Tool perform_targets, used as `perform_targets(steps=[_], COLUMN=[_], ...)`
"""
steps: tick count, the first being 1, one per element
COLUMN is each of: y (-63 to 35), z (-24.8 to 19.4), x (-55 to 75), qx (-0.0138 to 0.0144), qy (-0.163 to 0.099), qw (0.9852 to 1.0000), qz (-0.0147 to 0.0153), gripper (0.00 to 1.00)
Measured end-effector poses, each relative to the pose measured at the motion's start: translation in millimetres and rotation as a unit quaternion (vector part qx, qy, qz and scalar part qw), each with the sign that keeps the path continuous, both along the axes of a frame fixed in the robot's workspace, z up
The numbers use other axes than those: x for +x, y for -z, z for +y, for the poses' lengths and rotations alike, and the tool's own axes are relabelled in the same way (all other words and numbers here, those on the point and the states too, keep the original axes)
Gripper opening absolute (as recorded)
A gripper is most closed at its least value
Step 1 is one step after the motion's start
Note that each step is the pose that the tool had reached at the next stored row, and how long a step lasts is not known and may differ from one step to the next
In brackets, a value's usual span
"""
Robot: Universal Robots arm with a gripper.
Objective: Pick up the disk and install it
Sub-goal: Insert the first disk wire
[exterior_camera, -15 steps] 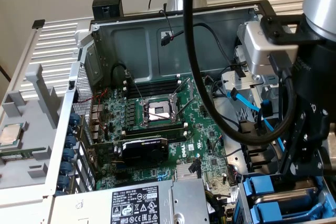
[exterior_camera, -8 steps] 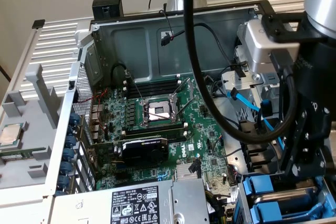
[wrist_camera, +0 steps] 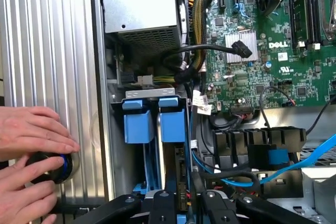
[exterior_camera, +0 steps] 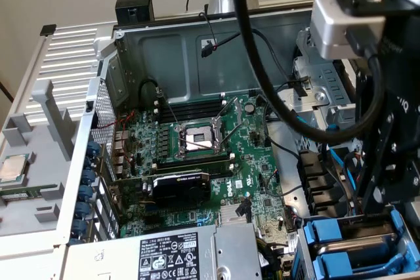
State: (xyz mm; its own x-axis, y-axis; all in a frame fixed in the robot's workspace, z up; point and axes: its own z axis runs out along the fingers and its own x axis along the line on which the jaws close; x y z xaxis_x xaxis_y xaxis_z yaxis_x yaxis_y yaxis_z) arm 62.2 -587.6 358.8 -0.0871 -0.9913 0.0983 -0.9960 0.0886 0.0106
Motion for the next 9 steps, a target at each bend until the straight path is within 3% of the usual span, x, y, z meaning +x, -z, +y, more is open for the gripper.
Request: perform_targets(steps=[9], y=[-28.7], z=[0.6], x=[0.0], qx=[-0.0026], qy=[0.000], qw=[1.0000], qz=[-0.0016], gripper=[0.25])
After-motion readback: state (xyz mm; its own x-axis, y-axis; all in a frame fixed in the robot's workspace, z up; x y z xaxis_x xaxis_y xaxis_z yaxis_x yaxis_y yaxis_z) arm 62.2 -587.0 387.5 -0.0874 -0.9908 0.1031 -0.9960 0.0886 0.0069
